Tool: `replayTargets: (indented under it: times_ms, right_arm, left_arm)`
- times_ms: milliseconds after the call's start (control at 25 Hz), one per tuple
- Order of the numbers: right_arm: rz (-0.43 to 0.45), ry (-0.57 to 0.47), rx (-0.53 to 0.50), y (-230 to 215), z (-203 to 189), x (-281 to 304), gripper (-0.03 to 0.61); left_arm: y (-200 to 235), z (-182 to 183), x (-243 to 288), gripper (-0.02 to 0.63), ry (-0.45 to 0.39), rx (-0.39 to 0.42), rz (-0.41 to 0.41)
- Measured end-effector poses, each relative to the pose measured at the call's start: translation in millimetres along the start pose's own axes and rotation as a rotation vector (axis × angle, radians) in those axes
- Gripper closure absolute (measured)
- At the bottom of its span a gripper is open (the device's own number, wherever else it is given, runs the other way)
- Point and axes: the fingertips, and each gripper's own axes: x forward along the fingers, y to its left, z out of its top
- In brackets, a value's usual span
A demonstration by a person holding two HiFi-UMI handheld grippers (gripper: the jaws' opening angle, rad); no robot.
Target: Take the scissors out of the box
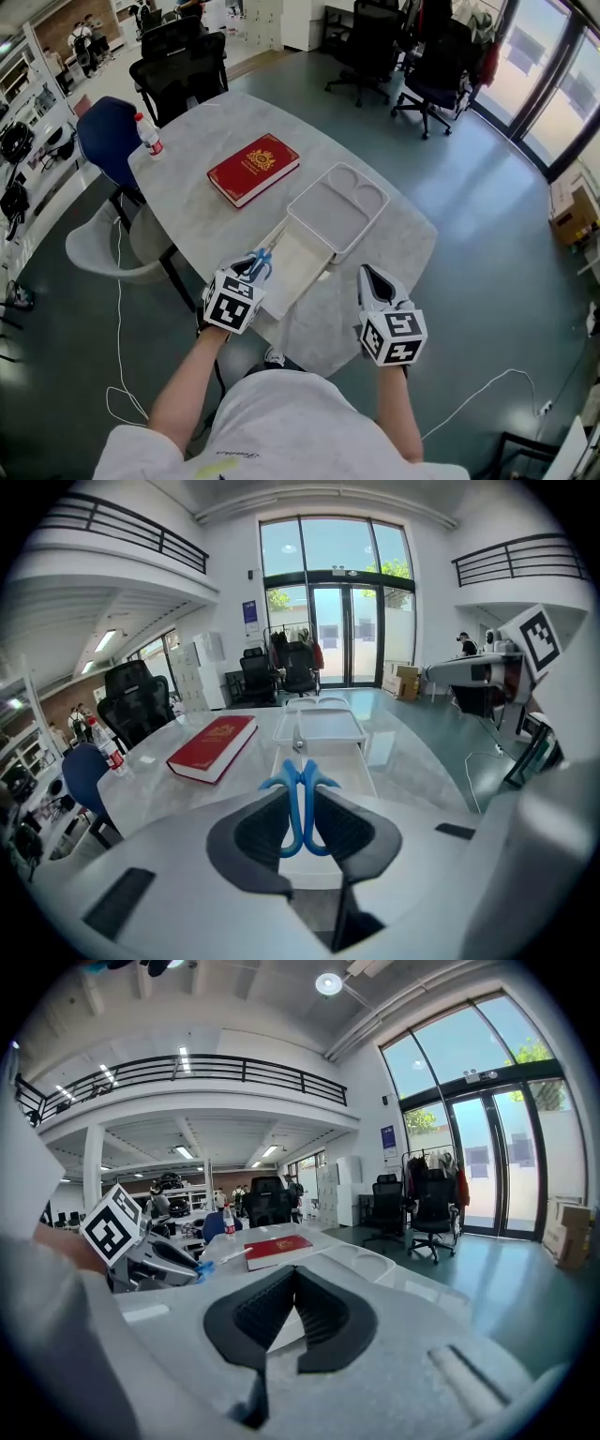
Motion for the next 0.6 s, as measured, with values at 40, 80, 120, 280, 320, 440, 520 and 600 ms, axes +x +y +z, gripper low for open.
replayTargets:
  times_ms: [40, 80, 120, 280, 320, 440, 520, 600]
  right_arm:
    - [0.005, -0.003, -0.004, -1, 1, -1, 0.572]
    - [0.009, -0.005, -0.007, -2, 1, -2, 0.572]
    - [0.014, -0.007, -0.009, -2, 1, -4, 0.572]
    - [0.029, -0.009, -0.017, -4, -1, -10, 0.572]
    - [0.031, -0.009, -0.021, -5, -1, -11, 0.572]
    - [0.038, -0.011, -0.032, -5, 1, -16, 0.572]
    - [0.048, -0.015, -0.042, -4, 0, -18, 0.572]
    - [0.055, -0.021, -0.051, -3, -2, -20, 0.572]
  left_arm:
    - [0, 2, -4, 0.532, -0.018, -0.011, 0.012]
    - [0, 3, -8, 0.532, -0.034, -0.023, 0.022]
    - [-1, 4, -12, 0.532, -0.049, -0.036, 0.031]
    - [-4, 7, -30, 0.532, -0.116, -0.088, 0.067]
    - [-5, 9, -34, 0.532, -0.134, -0.101, 0.073]
    - [-10, 12, -45, 0.532, -0.176, -0.131, 0.088]
    - [-12, 11, -51, 0.532, -0.193, -0.145, 0.102]
    - [-13, 10, -56, 0.532, -0.215, -0.164, 0.118]
